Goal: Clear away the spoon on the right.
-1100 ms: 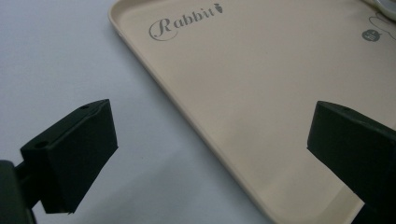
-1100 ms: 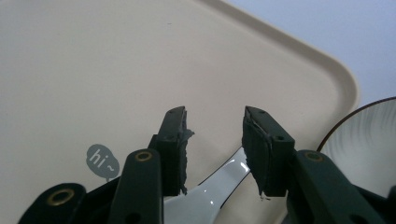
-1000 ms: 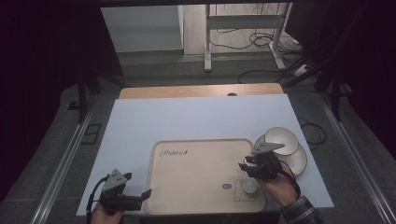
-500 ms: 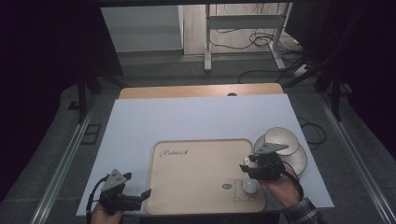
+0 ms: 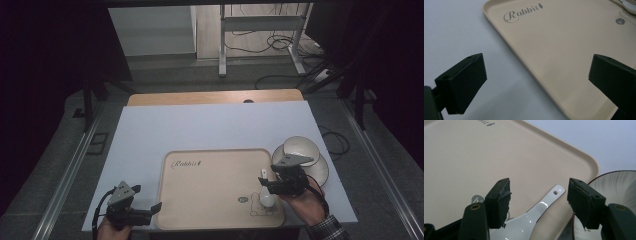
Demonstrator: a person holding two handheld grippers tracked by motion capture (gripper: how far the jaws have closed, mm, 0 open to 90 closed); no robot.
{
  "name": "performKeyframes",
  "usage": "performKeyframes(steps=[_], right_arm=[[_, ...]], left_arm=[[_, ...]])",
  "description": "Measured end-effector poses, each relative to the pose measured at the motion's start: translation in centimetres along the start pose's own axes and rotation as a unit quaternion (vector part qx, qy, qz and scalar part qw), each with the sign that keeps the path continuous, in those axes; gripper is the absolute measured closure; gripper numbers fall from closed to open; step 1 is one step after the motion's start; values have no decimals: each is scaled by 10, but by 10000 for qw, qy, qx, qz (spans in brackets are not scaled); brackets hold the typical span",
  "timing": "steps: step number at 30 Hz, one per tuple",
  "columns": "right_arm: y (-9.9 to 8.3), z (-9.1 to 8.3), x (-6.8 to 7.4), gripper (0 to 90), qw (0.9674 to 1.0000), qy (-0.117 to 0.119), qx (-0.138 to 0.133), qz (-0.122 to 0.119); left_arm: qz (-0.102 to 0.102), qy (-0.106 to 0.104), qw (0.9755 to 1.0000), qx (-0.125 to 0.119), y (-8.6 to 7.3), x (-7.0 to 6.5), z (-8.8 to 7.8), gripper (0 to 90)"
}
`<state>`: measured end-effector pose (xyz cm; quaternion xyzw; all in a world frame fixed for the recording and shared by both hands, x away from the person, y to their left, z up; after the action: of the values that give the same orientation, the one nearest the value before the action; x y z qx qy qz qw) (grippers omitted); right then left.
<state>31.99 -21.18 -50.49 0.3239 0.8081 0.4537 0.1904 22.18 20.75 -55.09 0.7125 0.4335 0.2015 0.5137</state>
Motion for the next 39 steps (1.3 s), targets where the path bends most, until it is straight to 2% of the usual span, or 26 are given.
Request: performKeyframes(steps=[15,19,39], right_arm=[[0,-7,0,231,9997,-88,-198,79],[-2,-11,0,181,9997,-111,-236,35],[-5,-28,-2,108,9988,-269,-413,-68]], left_arm=[[7,-5,10000,0,0,0,0,12],[1,-5,10000,-3,0,0,0,12],[-3,-3,10000,-2,0,0,0,11]])
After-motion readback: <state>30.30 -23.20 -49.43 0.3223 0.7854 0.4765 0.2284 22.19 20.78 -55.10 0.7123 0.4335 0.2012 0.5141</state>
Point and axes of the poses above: each handheld gripper's, and its own axes: z roughly forward along the jaws, y roughly out of its top, x roughly to its left, the point moved 5 cm from there along z, roughly forward along the jaws, and after that the axes turned 13 degrees about -x, right-handed, at the moved point
